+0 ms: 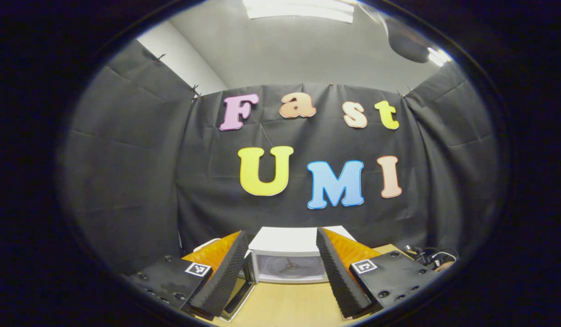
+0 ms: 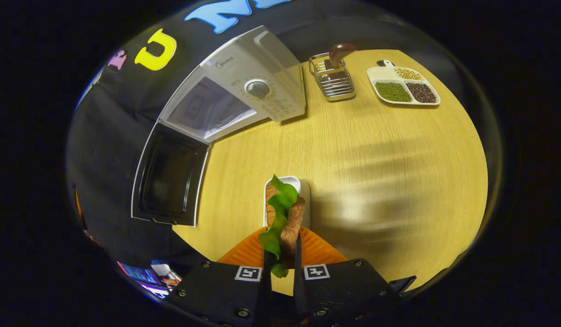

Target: Open the microwave oven with the left hand, put the food in, and close the microwave oven.

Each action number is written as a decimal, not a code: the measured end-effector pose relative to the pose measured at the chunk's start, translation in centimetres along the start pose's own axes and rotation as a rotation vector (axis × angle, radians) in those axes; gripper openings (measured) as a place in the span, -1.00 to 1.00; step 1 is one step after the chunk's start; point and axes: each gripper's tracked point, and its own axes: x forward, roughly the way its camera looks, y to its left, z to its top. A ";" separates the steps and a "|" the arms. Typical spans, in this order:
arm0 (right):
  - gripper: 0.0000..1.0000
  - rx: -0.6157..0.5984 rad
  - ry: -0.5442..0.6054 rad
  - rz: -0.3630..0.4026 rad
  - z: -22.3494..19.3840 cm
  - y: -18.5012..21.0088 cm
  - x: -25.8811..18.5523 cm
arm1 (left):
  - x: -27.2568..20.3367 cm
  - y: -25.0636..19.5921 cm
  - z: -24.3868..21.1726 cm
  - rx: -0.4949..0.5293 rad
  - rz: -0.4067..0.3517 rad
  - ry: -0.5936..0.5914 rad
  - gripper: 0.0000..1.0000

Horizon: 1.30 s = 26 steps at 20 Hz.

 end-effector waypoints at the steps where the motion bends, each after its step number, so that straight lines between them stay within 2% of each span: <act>1: -0.61 0.025 -0.016 0.031 0.5 1.0 -0.4 | 0.3 0.1 0.0 -0.006 -0.009 0.000 0.90; 5: -0.62 0.131 -0.130 0.174 3.0 6.8 -1.6 | 2.0 1.5 -0.1 -0.043 -0.057 -0.001 0.94; 9: -0.61 0.215 -0.279 0.341 5.7 14.0 -2.2 | 3.3 5.2 1.8 -0.074 -0.083 -0.042 0.93; 11: -0.62 0.269 -0.344 0.393 7.1 16.6 -1.7 | 3.8 7.3 3.0 -0.092 -0.087 -0.056 0.95; 14: -0.61 0.374 -0.427 0.439 8.9 19.2 -0.1 | 4.3 10.5 4.7 -0.090 -0.096 -0.074 0.94; 18: -0.61 0.496 -0.509 0.456 11.2 20.8 4.4 | 5.1 14.4 7.0 -0.089 -0.080 -0.086 0.93; 26: -0.62 0.738 -0.690 0.445 18.1 22.7 13.7 | 5.9 16.4 5.4 -0.084 -0.102 -0.040 0.93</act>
